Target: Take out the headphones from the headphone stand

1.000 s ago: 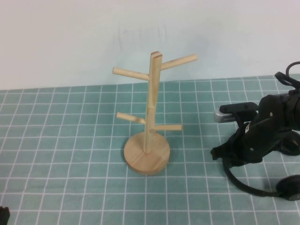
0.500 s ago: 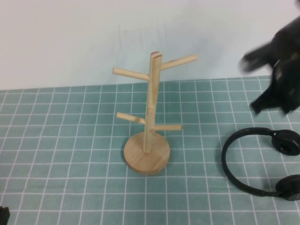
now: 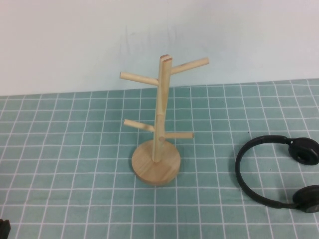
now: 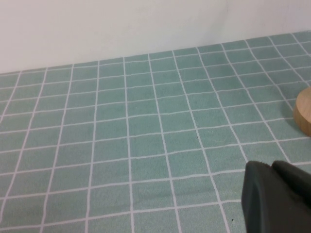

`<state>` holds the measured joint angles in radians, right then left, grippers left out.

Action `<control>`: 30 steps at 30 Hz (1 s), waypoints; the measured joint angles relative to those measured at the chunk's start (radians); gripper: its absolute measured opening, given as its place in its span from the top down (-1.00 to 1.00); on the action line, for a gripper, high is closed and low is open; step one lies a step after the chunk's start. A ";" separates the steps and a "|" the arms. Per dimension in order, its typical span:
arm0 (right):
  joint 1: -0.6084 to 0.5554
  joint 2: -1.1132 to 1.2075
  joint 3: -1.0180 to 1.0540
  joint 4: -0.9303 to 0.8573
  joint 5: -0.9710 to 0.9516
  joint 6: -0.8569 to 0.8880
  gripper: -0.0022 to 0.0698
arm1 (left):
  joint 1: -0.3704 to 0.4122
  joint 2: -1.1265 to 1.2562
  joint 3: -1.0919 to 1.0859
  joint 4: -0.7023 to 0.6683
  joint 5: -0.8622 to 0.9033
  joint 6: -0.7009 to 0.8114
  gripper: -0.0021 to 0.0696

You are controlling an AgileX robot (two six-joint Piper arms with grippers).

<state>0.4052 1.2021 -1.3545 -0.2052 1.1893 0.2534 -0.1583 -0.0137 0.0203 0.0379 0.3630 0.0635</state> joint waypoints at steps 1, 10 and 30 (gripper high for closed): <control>0.000 -0.020 0.026 0.010 0.002 -0.006 0.96 | 0.000 0.000 0.000 0.000 0.000 0.000 0.96; 0.000 -0.167 0.265 0.048 0.063 0.002 0.96 | 0.000 0.000 0.000 0.000 0.000 0.000 0.96; -0.139 -0.417 0.282 0.036 0.064 0.003 0.96 | 0.000 0.000 0.000 0.000 0.000 0.000 0.96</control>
<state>0.2661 0.7846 -1.0724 -0.1691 1.2530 0.2562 -0.1583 -0.0137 0.0203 0.0379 0.3630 0.0635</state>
